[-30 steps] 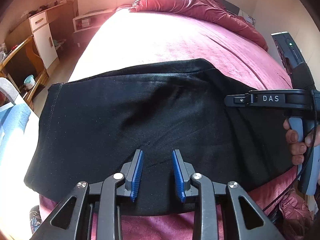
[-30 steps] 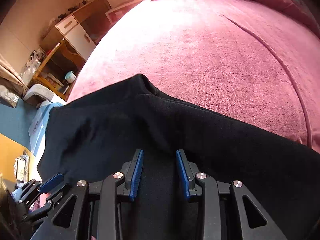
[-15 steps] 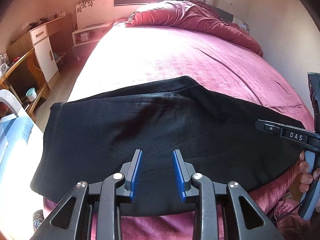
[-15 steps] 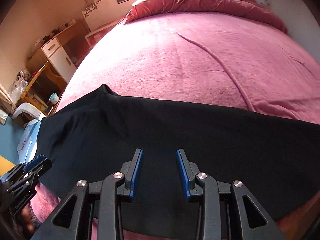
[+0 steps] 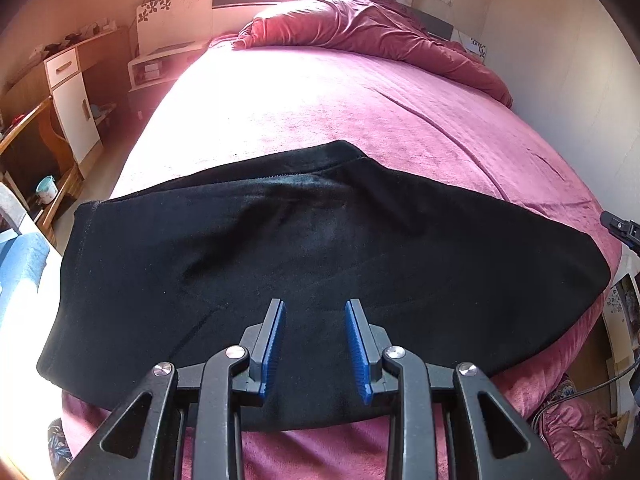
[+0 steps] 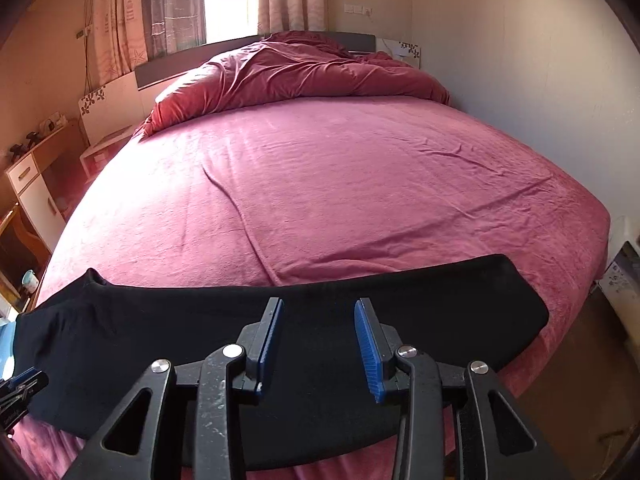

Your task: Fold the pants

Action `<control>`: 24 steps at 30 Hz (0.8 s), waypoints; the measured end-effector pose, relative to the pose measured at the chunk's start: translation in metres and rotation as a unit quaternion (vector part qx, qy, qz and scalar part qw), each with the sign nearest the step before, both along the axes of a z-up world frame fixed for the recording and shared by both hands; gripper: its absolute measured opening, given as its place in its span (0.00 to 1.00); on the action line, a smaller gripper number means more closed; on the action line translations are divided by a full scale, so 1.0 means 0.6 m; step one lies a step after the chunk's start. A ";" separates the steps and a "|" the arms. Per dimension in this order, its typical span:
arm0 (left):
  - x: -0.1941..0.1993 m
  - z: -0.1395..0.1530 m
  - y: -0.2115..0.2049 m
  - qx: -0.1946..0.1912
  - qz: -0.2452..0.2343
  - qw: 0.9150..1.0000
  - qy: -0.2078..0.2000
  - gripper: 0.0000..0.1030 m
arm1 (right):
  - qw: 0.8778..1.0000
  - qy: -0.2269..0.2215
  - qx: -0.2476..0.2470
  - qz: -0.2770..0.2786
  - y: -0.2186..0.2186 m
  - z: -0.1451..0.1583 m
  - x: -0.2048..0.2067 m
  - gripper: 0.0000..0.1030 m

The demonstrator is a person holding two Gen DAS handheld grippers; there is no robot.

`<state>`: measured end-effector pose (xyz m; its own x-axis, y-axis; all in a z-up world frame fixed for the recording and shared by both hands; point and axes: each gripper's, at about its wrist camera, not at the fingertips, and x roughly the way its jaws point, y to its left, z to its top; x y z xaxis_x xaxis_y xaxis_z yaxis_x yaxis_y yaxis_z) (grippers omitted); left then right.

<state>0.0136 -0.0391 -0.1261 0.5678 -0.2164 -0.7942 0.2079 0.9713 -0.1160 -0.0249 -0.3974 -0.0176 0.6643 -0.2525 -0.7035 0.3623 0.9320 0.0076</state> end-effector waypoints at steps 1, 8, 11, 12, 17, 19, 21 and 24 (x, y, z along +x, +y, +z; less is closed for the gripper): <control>0.000 0.000 0.000 0.001 0.002 1.000 0.001 0.30 | 1.000 0.001 0.002 -0.005 -0.007 0.001 -0.008 0.37; 0.004 -0.005 -0.008 0.014 0.004 1.000 0.007 0.30 | 0.999 0.013 0.013 -0.028 -0.041 -0.014 -0.019 0.39; 0.004 -0.004 -0.018 0.018 -0.002 1.000 0.005 0.30 | 0.999 0.019 0.005 -0.041 -0.055 -0.021 -0.024 0.40; 0.005 -0.004 -0.021 0.018 -0.004 1.000 0.004 0.30 | 0.999 0.021 0.007 -0.046 -0.061 -0.022 -0.026 0.40; 0.005 -0.008 -0.035 0.021 -0.013 1.000 0.006 0.30 | 0.999 0.006 0.000 -0.050 -0.094 -0.024 -0.030 0.41; 0.007 -0.012 -0.039 0.023 -0.017 1.000 0.010 0.30 | 0.999 0.007 0.025 -0.048 -0.118 -0.031 -0.033 0.41; 0.007 -0.015 -0.040 0.024 -0.018 0.999 0.011 0.30 | 0.999 0.007 0.032 -0.039 -0.135 -0.028 -0.041 0.41; 0.009 -0.019 -0.039 0.025 -0.015 0.999 0.014 0.30 | 0.997 0.018 0.056 -0.051 -0.167 -0.038 -0.058 0.41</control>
